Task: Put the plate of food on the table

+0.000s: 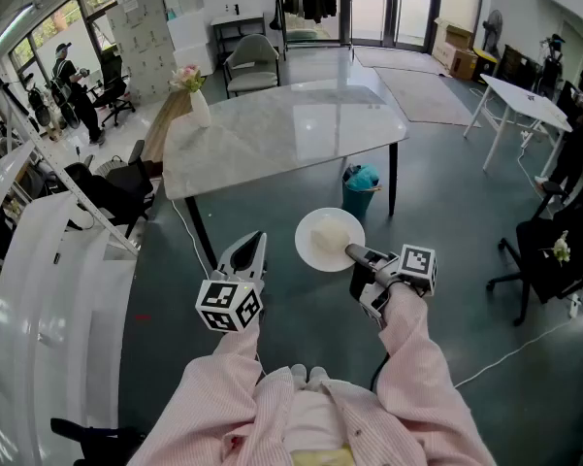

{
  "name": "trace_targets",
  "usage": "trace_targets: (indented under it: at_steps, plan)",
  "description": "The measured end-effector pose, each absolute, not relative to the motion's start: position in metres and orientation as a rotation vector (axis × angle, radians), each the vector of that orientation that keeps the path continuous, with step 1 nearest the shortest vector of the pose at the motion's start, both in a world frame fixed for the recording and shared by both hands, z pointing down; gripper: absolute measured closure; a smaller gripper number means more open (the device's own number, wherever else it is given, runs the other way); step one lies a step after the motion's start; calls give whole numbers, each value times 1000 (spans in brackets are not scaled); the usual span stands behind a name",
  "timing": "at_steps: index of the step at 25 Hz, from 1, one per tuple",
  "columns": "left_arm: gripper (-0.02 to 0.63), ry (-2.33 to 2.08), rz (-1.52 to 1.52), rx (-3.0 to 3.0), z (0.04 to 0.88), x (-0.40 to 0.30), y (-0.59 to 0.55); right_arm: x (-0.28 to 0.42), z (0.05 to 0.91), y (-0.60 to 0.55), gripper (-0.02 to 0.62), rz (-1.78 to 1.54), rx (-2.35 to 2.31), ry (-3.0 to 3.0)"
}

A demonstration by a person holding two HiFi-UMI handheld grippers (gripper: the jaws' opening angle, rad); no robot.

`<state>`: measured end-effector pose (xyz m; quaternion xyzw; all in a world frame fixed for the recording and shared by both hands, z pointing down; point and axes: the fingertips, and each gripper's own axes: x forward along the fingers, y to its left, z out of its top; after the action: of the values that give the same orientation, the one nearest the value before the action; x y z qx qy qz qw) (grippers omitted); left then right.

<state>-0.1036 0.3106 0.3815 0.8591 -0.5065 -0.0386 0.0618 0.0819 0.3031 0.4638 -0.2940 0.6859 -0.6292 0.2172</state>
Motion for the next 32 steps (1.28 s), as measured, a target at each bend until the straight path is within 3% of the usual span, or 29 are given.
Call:
trace_targets:
  at_steps: [19,32]
  plan:
    - [611,-1517,-103,2566,396,-75,310,111,473,299,569,-1762,-832,1875]
    - [611,-1506,-87,2537,413,-87,198,93,492,194,569,-1802,-812,1867]
